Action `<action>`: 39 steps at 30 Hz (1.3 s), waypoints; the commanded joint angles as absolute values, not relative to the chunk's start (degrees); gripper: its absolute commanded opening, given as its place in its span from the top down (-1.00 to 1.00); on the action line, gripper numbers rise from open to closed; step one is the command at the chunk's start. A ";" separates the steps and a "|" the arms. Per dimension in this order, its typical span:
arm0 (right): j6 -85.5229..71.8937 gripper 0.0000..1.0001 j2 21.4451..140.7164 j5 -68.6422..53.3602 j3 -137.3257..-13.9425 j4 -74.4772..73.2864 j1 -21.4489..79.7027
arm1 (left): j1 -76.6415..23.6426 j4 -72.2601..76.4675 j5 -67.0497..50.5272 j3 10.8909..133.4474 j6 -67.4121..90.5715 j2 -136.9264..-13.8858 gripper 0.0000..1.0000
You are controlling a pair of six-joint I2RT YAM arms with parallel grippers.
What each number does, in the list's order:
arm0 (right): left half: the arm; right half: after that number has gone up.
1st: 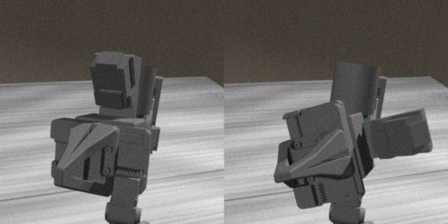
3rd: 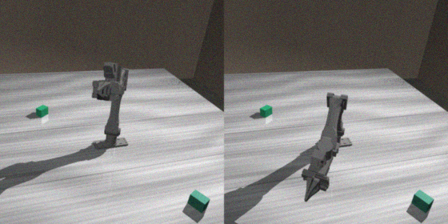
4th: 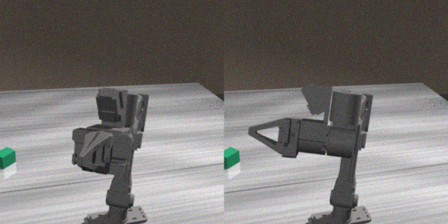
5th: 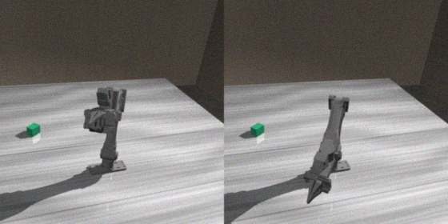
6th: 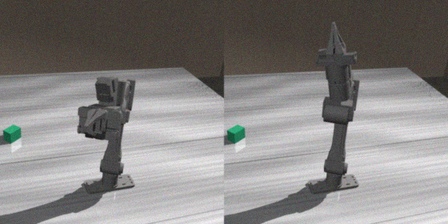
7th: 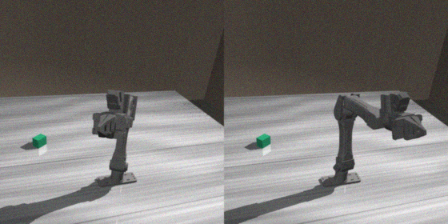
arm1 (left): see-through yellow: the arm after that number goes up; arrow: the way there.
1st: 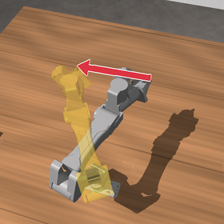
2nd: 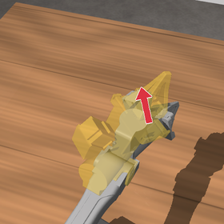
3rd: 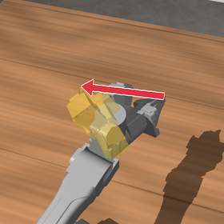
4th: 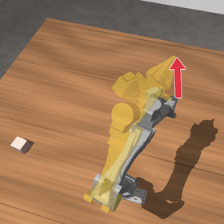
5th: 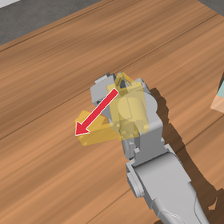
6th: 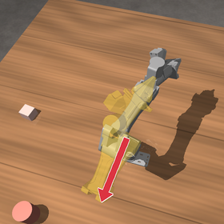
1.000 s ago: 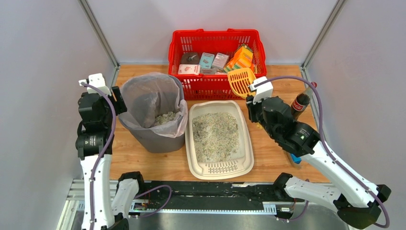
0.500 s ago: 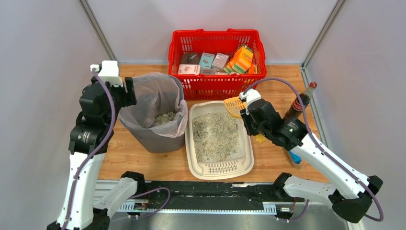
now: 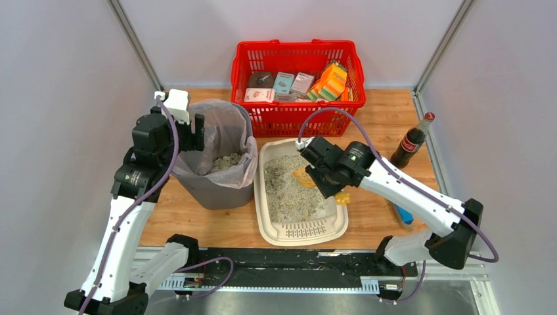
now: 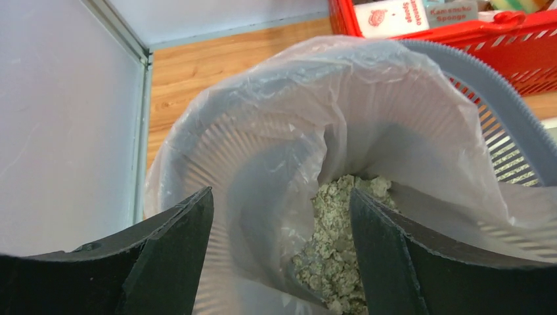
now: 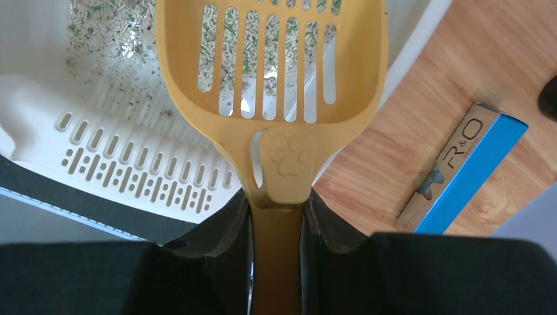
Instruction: Clean the litter box
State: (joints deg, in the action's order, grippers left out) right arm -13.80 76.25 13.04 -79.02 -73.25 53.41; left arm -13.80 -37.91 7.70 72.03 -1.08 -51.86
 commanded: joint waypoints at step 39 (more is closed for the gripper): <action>-20.83 0.99 98.35 0.80 -84.91 -80.79 58.18 | -13.97 -34.80 16.88 67.85 -5.10 -51.68 -0.76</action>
State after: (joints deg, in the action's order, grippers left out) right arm -21.61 96.47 3.33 -86.76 -77.25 57.49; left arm -13.80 -36.14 18.00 67.55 -4.86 -51.66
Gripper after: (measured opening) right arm 0.295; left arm 0.879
